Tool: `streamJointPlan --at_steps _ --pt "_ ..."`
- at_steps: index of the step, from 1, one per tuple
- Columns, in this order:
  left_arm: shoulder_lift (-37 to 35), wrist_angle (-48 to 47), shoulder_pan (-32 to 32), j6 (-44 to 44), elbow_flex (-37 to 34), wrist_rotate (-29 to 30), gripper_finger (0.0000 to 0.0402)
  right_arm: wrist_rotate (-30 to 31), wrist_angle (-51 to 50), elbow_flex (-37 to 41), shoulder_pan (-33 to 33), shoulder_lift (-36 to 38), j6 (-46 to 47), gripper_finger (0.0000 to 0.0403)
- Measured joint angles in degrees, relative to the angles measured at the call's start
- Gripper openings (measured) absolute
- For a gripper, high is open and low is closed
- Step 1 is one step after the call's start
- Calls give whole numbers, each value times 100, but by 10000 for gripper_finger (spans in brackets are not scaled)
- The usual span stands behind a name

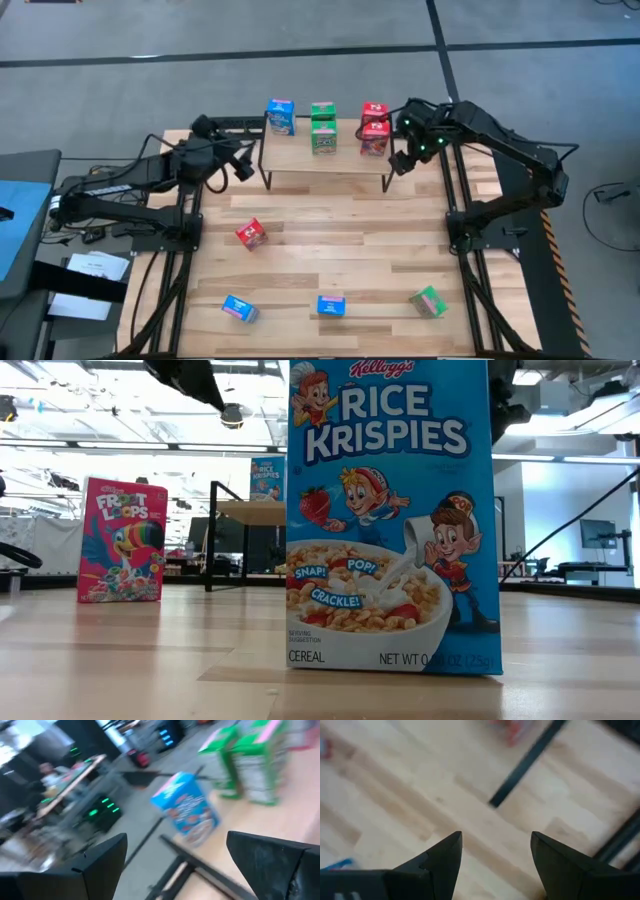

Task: Stack cereal on shelf
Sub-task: Put the green cereal box on the shelf aligned with the green cereal boxes

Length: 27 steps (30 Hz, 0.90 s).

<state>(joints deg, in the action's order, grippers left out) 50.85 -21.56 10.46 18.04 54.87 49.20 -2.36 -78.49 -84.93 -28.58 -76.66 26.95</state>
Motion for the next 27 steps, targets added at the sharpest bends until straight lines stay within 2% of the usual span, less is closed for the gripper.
streamJointPlan --at_steps 3,5,10,19,21,27 --pt "-93 2 -1 -4 0 -504 332 -267 3 0 229 0 -151 260" --pt "-119 0 0 93 2 -628 332 -342 2 0 373 0 -274 260" --pt "-114 72 0 404 1 -597 332 -376 5 0 746 -65 -133 260" --pt "-114 132 0 -291 0 -695 332 -804 5 0 1587 -59 733 260" --pt "-114 205 -30 -663 2 -1037 332 -817 3 0 1793 -59 899 260" --pt "-114 205 -123 -1316 2 -2952 332 -820 8 0 2476 -59 1512 260"
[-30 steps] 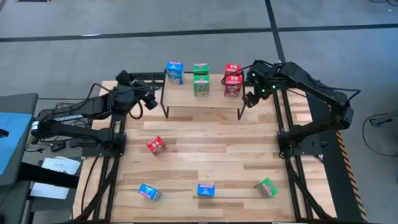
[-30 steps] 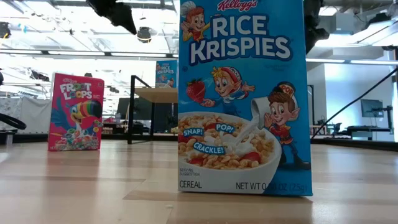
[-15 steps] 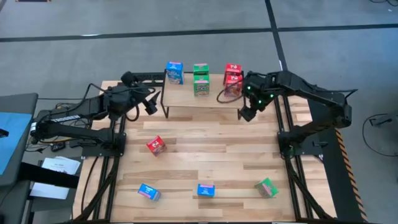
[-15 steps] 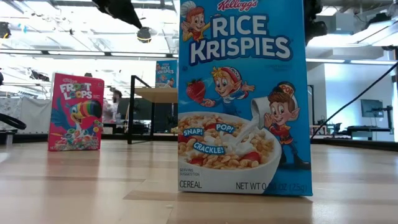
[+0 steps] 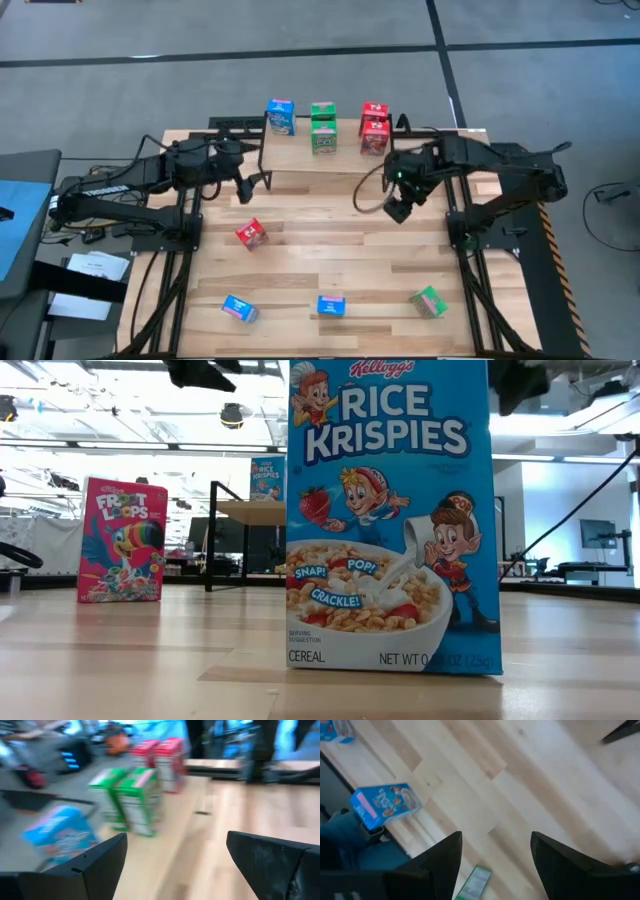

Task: Stack cereal on shelf
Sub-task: Put the green cereal box on the shelf aligned with the green cereal boxes

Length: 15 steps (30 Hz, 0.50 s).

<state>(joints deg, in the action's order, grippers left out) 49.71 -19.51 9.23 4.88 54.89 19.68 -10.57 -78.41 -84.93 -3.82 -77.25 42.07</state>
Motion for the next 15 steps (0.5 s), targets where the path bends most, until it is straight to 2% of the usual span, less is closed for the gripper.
streamJointPlan --at_steps 4,7,10,15 --pt "7 -21 -4 -406 0 -834 332 14 2 0 481 0 618 260" --pt "13 -55 -5 -425 0 -1187 332 236 6 0 828 0 910 260" --pt "13 -178 -6 -252 0 -1237 332 438 81 0 1099 0 1247 260" --pt "13 -547 -6 -329 0 -1246 332 446 129 0 1388 0 1817 260"
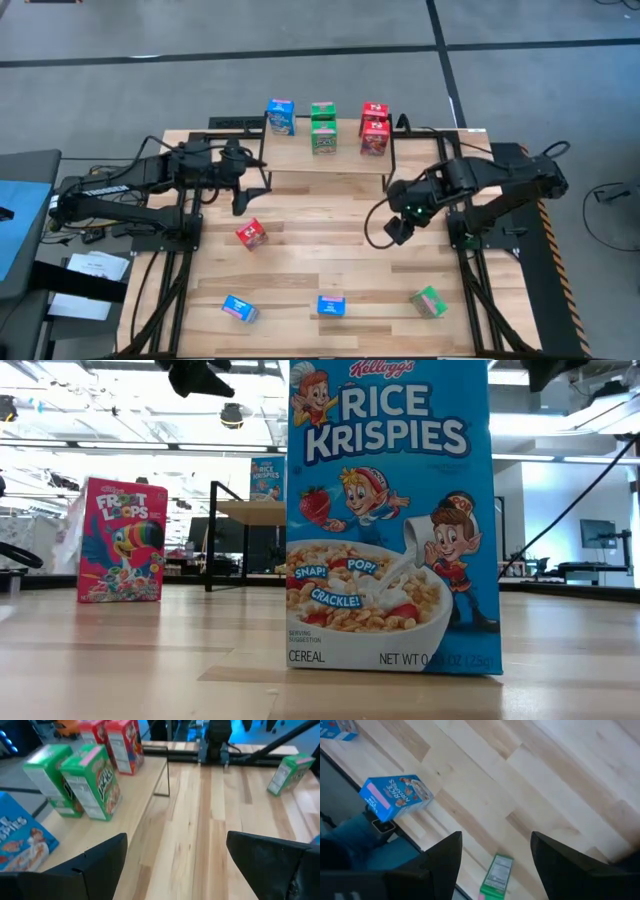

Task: Stack cereal on shelf
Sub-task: Put the green cereal box on the shelf aligned with the green cereal boxes

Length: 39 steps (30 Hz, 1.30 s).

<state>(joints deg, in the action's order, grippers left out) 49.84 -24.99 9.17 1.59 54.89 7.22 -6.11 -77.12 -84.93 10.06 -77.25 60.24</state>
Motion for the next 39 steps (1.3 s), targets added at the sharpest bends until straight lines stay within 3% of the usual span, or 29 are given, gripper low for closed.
streamJointPlan --at_steps 10,16,24,31,39 --pt "0 -71 0 -143 0 -403 332 -116 -187 2 577 0 129 266" --pt "-1 -81 0 -335 0 -395 332 -101 -795 2 1195 0 476 309" --pt "0 -81 0 -601 0 -391 332 337 -1035 5 2114 0 2362 373" --pt "0 76 0 -746 0 -388 332 336 -660 624 3098 0 4035 379" --pt "-2 306 0 -746 0 -384 332 327 116 1266 3771 -1 4898 379"
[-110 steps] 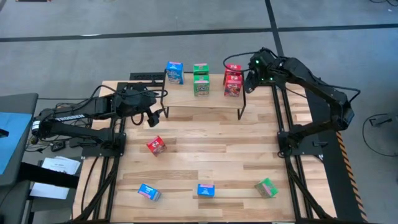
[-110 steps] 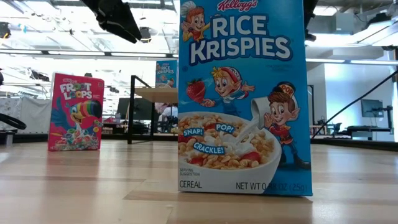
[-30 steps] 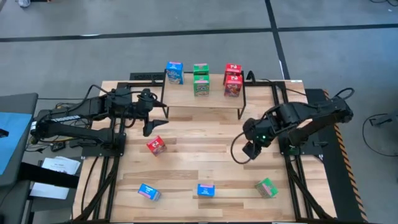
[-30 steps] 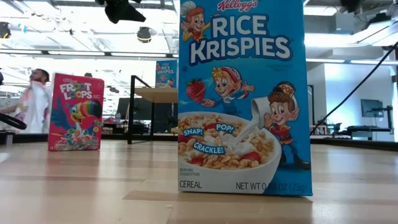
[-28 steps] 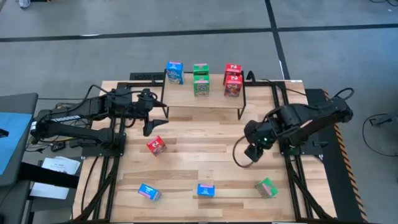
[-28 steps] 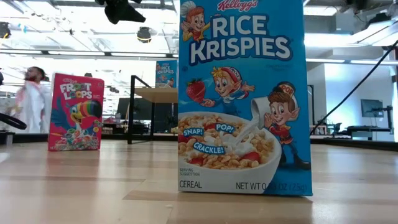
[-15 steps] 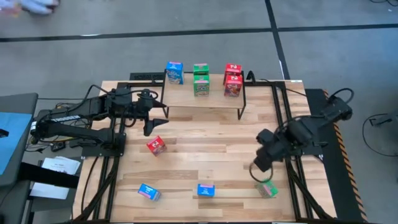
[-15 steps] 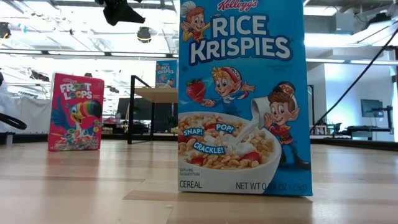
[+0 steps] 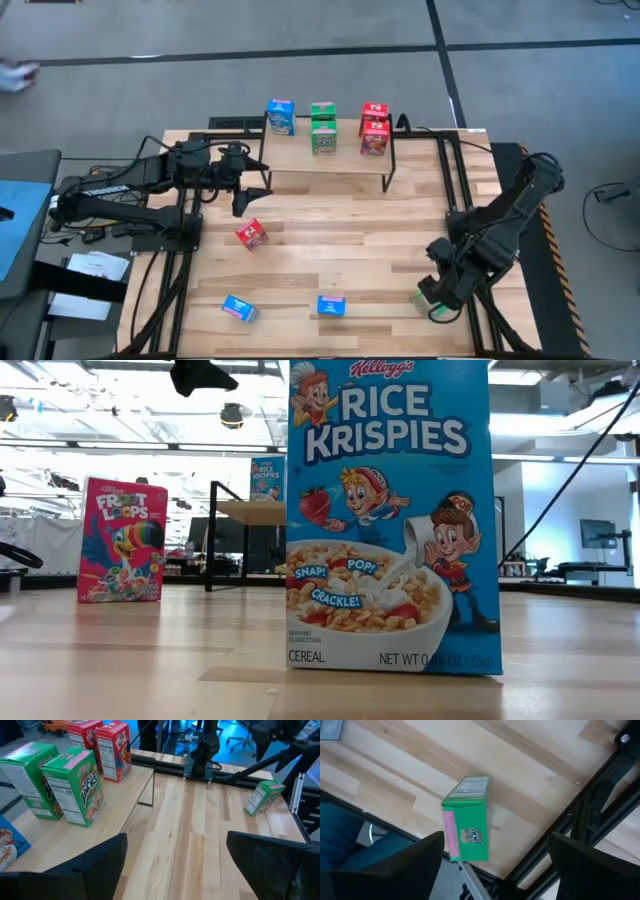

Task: Stack cereal on shelf
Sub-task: Put the green cereal box on the shelf aligned with the green cereal boxes

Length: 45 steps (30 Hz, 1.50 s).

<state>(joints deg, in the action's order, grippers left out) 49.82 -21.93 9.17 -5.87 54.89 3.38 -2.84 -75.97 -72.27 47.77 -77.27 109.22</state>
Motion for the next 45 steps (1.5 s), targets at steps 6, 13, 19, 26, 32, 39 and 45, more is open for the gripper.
streamJointPlan --at_steps 6,13,19,26,32,39,45 --pt "2 2 0 -221 0 2 332 -5 654 451 185 4 348 379" --pt "2 2 0 -236 0 1 332 -31 1261 732 201 -100 346 379" --pt "2 2 0 -236 0 3 332 -363 1398 736 198 -587 115 379" --pt "0 3 0 -236 0 48 332 -622 1448 704 132 -1044 -126 376" --pt "1 4 1 -236 0 48 332 -633 1516 544 41 -1124 -328 329" --pt "2 2 0 -236 0 48 332 -651 1522 496 -87 -1107 -627 265" --pt "2 -1 1 -236 0 48 332 -759 1516 496 -220 -1107 -851 235"
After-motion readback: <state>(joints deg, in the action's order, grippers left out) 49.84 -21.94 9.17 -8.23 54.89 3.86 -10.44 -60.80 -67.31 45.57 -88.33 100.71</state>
